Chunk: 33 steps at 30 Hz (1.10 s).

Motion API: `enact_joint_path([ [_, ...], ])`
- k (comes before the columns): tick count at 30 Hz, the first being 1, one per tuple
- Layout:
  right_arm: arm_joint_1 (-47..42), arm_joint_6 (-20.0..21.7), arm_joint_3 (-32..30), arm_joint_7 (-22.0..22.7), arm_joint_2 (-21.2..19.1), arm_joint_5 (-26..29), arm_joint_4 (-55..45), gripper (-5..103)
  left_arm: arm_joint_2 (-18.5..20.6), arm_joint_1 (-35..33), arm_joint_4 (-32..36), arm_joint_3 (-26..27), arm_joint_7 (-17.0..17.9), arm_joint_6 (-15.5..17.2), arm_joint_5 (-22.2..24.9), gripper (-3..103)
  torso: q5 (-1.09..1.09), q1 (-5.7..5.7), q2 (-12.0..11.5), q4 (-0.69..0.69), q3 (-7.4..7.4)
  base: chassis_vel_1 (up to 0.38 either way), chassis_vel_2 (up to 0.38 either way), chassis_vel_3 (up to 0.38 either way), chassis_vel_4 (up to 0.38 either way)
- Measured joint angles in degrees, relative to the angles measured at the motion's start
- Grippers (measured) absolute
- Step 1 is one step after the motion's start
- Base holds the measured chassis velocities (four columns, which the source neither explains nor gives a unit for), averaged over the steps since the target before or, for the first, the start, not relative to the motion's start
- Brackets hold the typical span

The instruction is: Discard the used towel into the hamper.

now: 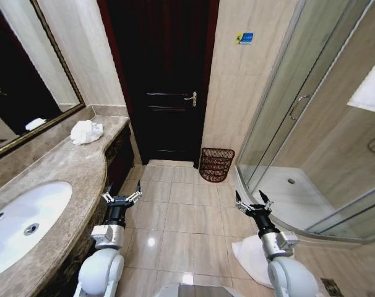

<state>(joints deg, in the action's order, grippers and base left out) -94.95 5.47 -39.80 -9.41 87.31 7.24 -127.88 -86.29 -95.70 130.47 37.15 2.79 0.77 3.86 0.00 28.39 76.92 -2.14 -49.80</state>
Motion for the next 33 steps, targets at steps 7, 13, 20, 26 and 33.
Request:
enact_joint_path([
  [7,0.23,0.16,0.0,-0.2,0.16,-0.45,0.15,100,0.49,0.47,-0.13,0.0,-0.59,0.0,-0.01,100,0.0,-0.02,0.0,0.0,0.0,0.0,0.0,0.0,0.0],
  [13,0.23,0.16,0.02,-0.21,0.33,-0.72,0.2,100,0.55,0.58,-0.11,-0.03,-0.77,0.08,0.18,100,0.0,-0.01,0.0,0.0,0.0,-0.029,0.04,0.034,-0.032],
  [20,0.34,0.13,0.28,-0.21,0.49,-1.08,0.26,100,0.81,0.57,-0.22,0.01,-0.93,-0.28,1.99,100,0.0,0.0,0.0,0.0,0.0,-0.051,0.061,0.05,-0.047],
  [26,0.16,0.09,0.36,-0.22,0.56,-1.21,0.27,100,1.1,0.41,-0.13,0.29,-1.08,-0.28,2.51,100,0.0,0.0,0.0,0.0,0.0,-0.052,0.045,0.056,-0.039],
  [33,0.55,0.16,0.34,-0.25,0.6,-1.32,0.26,100,1.21,0.35,-0.09,0.41,-1.22,-0.4,2.52,100,0.0,0.0,0.0,0.0,0.0,-0.057,0.055,0.068,-0.06],
])
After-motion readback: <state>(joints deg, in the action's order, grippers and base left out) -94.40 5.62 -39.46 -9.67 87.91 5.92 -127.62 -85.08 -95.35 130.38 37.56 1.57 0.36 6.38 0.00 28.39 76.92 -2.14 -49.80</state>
